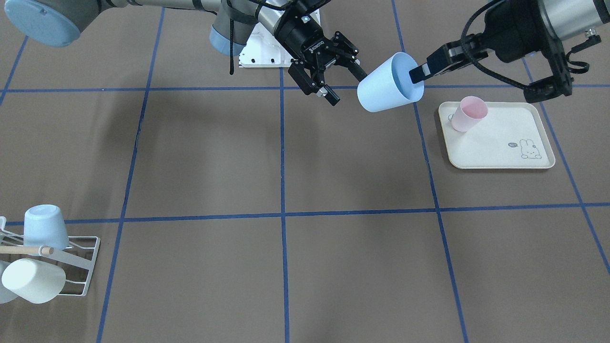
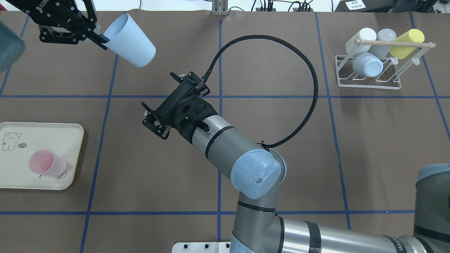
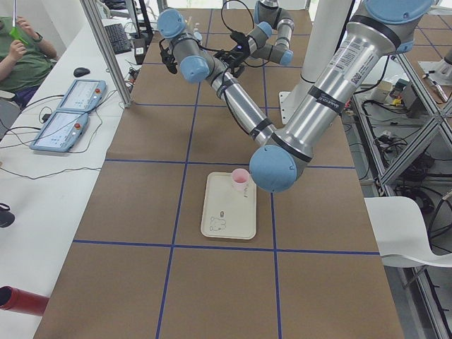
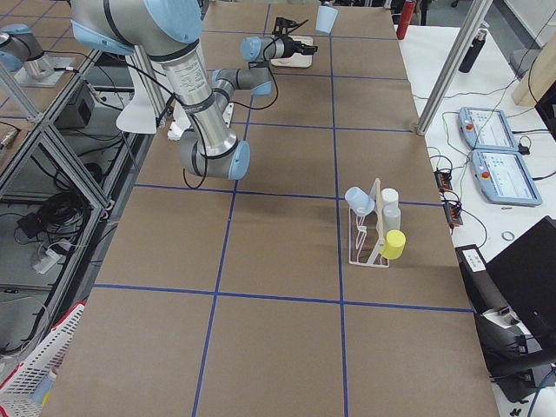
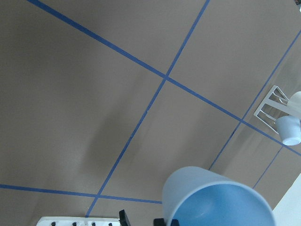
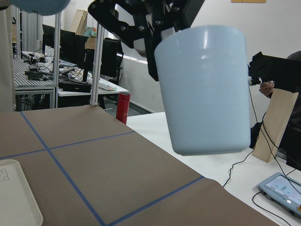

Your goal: Transfer IKEA cup to right arm and place on rack

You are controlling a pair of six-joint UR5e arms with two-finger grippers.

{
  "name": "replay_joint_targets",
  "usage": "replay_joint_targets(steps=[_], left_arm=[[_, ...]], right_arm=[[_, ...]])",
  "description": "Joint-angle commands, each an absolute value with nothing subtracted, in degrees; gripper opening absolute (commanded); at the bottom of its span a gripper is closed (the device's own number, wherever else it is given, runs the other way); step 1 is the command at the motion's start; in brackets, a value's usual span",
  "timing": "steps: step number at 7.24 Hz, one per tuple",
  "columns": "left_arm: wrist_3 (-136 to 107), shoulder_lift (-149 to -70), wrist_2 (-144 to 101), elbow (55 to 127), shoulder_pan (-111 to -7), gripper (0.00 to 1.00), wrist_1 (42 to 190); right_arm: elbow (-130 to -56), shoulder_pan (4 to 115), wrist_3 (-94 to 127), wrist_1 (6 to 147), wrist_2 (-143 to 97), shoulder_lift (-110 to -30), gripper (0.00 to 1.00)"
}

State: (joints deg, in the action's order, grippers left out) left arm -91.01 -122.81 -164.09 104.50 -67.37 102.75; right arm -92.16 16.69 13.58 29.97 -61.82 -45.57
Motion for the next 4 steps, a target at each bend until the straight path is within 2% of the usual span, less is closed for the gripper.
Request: replay_joint_targets(steps=[1,4], left_arm=[[-91.0,-122.9,-164.1,104.7,-65.2,0.00,102.9],[-91.1,-122.8,-164.1,105.1,-64.3,0.00,102.9]], right_arm=[[-92.5,16.6,12.7,30.0,-61.2,-44.9,0.98],[-92.5,16.9,9.1,30.0,-60.5,-45.0,0.98]])
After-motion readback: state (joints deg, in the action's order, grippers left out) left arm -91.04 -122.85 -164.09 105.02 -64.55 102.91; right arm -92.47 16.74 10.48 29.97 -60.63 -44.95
